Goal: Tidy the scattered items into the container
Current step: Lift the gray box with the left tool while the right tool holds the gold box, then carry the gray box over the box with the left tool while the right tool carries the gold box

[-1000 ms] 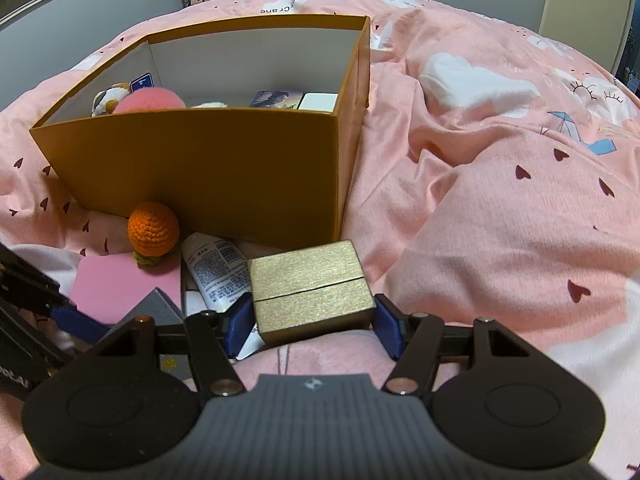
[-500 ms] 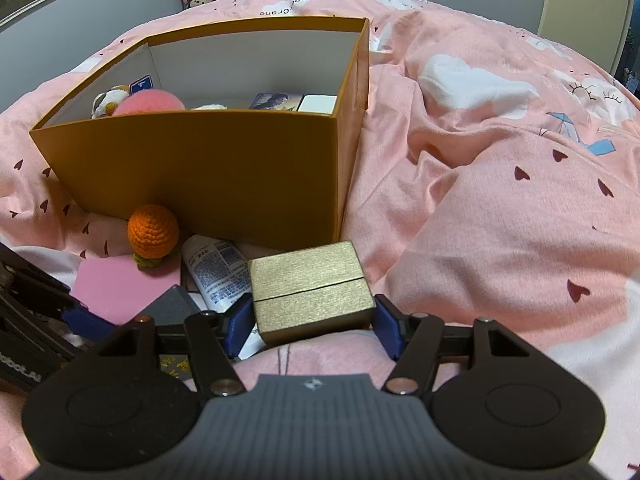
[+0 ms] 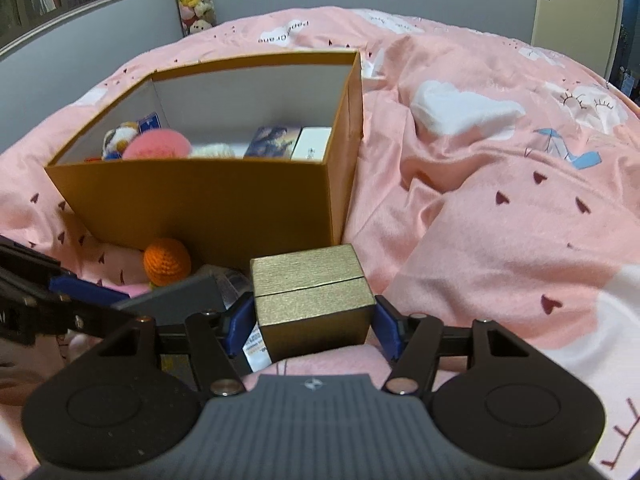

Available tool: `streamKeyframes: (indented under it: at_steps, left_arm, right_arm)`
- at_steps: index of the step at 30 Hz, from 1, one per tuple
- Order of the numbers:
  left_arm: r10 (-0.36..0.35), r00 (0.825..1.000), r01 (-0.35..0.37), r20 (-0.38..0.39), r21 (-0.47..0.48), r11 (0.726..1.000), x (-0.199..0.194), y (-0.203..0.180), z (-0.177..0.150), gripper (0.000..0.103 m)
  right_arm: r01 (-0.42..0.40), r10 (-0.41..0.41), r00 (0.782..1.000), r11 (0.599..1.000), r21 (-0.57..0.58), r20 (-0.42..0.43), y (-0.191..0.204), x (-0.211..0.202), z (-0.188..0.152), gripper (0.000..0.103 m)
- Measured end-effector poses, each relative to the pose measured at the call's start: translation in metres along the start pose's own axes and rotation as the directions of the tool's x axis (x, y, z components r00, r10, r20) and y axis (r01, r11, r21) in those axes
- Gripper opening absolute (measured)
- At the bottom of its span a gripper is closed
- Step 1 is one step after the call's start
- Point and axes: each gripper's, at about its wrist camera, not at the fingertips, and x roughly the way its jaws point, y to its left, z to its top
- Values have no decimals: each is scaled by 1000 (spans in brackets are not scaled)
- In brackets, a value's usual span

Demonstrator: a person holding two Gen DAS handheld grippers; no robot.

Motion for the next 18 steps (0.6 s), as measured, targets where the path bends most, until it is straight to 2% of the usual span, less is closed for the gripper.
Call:
streamKeyframes:
  at_steps: [9,18]
  left_arm:
    - [-8,994,3,113,41,999,-40,-14,19,40]
    - [-9,978,-3,210,59,998,-79,-15,51,40]
  right_arm:
    - [-79,79,994,997,6,72,0,-38,25,64]
    - [-160,166,968,986,-52,185,7,-76,67,64]
